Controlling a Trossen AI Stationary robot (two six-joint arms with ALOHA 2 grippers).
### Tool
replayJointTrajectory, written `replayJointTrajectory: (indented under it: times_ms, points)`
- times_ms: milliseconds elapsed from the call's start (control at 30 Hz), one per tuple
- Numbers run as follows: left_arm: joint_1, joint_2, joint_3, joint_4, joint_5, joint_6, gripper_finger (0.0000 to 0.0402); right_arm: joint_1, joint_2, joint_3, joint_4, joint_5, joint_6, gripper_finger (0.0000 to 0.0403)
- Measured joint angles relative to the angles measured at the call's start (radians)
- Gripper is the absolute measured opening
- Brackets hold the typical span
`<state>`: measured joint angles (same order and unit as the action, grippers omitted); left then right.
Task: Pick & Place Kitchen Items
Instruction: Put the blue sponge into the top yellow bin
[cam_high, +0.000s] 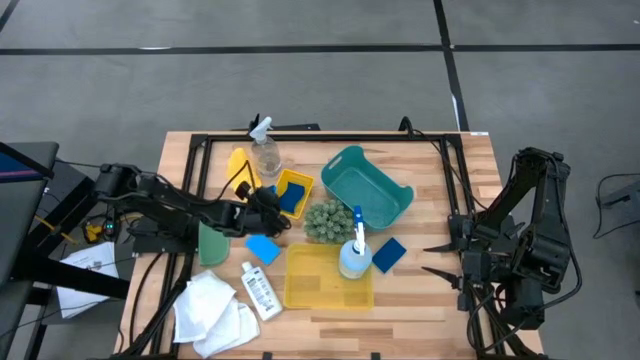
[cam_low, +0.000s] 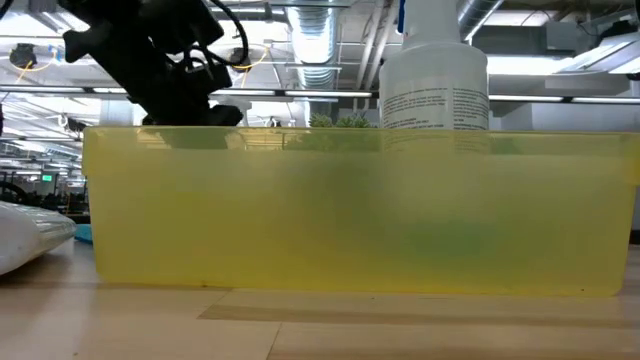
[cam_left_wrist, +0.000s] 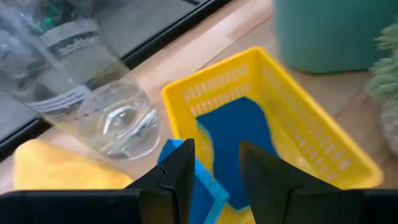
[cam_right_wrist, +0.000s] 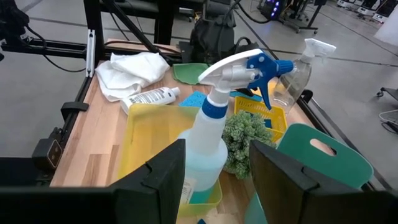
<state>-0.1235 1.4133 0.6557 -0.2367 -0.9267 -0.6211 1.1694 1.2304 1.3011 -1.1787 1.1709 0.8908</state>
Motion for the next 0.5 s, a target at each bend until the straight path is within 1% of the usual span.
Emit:
replayJointTrajectory:
  times_ms: [133,233,267,367,433,500]
  points:
    - [0.001,0.023,0.025,-0.072,0.010,-0.055,0.0120,0.000,0.000,0.000,-0.010,0.000,0.000,0.0168]
    - [-0.003,0.024,0.026,-0.086,0.030,-0.043,0.0121,0.000,0.000,0.000,-0.015,0.000,0.000,0.0168]
    - [-0.008,0.018,0.026,-0.089,0.034,-0.013,0.0123,0.000,0.000,0.000,-0.015,0.000,0.000,0.0168]
    - [-0.042,-0.009,0.026,-0.088,0.031,0.153,0.0135,0.000,0.000,0.000,-0.015,-0.001,0.001,0.0168]
    - [-0.069,-0.020,0.027,-0.090,0.026,0.222,0.0151,0.000,0.000,0.000,-0.015,-0.006,0.003,0.0168]
    - [-0.097,-0.025,0.027,-0.085,0.016,0.259,0.0174,0.000,0.000,-0.001,-0.017,-0.015,0.011,0.0168]
